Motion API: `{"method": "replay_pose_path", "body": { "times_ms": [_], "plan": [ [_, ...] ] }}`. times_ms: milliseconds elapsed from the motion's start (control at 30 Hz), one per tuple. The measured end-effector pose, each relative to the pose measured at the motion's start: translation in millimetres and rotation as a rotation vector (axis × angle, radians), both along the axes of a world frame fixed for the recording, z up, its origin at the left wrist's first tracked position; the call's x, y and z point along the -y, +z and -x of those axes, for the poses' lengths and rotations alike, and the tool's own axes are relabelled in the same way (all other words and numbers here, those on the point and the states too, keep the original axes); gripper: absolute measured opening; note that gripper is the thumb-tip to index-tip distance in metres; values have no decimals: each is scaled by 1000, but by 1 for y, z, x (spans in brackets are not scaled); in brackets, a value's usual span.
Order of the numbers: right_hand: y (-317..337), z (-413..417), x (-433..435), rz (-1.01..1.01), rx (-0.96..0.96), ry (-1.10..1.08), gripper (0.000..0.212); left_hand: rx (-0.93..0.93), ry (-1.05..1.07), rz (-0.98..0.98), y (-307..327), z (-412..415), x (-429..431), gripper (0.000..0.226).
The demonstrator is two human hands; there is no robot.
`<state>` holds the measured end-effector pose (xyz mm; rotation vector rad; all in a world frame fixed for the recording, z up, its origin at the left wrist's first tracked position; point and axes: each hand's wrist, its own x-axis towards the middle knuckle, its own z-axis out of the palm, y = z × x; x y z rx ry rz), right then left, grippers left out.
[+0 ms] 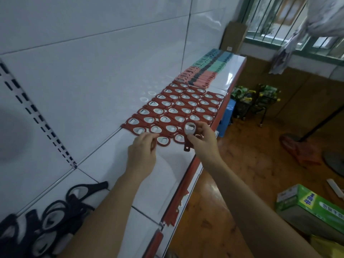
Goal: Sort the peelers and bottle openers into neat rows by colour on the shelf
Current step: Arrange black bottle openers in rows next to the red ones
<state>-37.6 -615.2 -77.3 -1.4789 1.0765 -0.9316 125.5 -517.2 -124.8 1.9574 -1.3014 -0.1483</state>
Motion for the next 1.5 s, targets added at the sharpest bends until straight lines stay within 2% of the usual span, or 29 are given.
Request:
{"method": "replay_pose_path", "body": {
  "times_ms": [67, 133, 233, 300, 367, 433, 533, 600, 667, 767, 967, 1333, 1500],
  "plan": [
    [-3, -1, -1, -66, 12, -36, 21, 138, -32, -96, -4, 5, 1, 41],
    [-8, -2, -8, -44, -27, -46, 29, 213, -47, -155, -4, 9, -1, 50],
    [-21, -2, -19, 190, -220, -27, 37, 268, -63, -196, -4, 9, -3, 57],
    [-27, -4, -24, 313, -291, -27, 35, 267, -73, -203, -3, 8, -3, 55],
    [-34, -6, -24, 395, -448, -89, 33, 258, -70, -205, -2, 8, -2, 52],
    [-38, -4, -24, 415, -658, -171, 36, 255, -66, -192, -3, 8, -3, 48],
    [-37, 7, -27, 347, -783, -202, 44, 253, -67, -180, -2, 8, -4, 46],
    [-37, 12, -28, 379, -783, -159, 45, 256, -70, -186, -2, 8, -4, 46],
    [-35, 12, -30, 499, -770, -23, 38, 260, -67, -195, -3, 8, -3, 47],
    [-34, 10, -29, 600, -858, 149, 27, 260, -59, -195, -4, 8, -3, 48],
    [-43, 7, -30, 548, -828, 12, 25, 265, -51, -185, -5, 8, -2, 46],
    [-41, 2, -20, 541, -885, -30, 25, 286, -61, -200, -5, 8, -2, 53],
    [-40, 1, -17, 519, -843, -20, 27, 288, -56, -201, -6, 9, 0, 52]
  ]
}}
